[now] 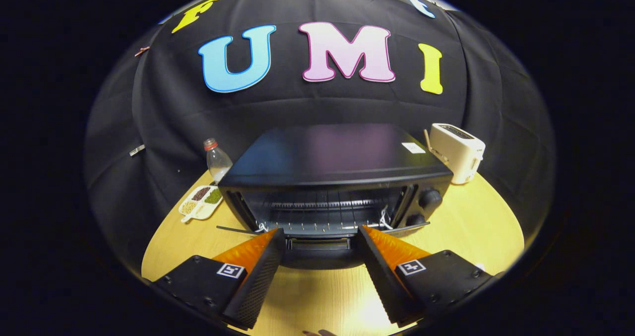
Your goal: Open the toaster oven, put the food inside, and close the toaster oven door.
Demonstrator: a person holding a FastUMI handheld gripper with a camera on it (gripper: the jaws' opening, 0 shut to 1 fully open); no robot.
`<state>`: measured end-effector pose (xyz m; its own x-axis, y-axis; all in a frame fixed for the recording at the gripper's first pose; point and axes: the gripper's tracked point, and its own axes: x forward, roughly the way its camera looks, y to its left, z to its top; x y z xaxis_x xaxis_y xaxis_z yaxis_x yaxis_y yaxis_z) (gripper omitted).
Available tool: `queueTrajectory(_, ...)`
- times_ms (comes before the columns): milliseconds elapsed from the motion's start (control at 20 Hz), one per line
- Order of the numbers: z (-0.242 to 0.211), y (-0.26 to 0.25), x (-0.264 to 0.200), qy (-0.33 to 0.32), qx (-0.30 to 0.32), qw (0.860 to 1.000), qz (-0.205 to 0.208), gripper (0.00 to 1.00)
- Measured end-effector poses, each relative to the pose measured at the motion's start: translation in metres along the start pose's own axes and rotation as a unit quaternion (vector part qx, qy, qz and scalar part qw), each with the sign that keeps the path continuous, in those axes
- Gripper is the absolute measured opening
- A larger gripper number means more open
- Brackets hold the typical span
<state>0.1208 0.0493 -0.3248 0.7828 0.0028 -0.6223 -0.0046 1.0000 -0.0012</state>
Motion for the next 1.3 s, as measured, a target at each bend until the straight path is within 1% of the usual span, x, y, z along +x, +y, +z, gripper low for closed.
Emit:
queueTrajectory(100, -0.025, -0.002, -0.011, 0.024, 0.000, 1.000, -0.002, 0.96)
queueTrajectory(300, -0.070, -0.005, -0.028, 0.081, 0.036, 0.996, -0.003, 0.98)
queueTrajectory(650, -0.092, -0.014, -0.061, 0.105, 0.037, 0.994, -0.010, 0.98)
queueTrajectory(800, -0.088, -0.027, -0.079, 0.096, 0.046, 0.994, -0.014, 0.99)
queueTrajectory(900, -0.074, -0.046, -0.097, 0.081, 0.054, 0.995, -0.017, 0.99)
queueTrajectory(1000, -0.056, -0.079, -0.118, 0.064, 0.058, 0.996, -0.023, 0.99)
queueTrajectory(1100, -0.039, -0.125, -0.136, 0.054, 0.048, 0.997, -0.036, 0.99)
queueTrajectory(1200, -0.027, -0.168, -0.151, 0.049, 0.049, 0.997, -0.032, 0.99)
queueTrajectory(1300, -0.026, -0.216, -0.160, 0.059, 0.059, 0.996, -0.029, 0.99)
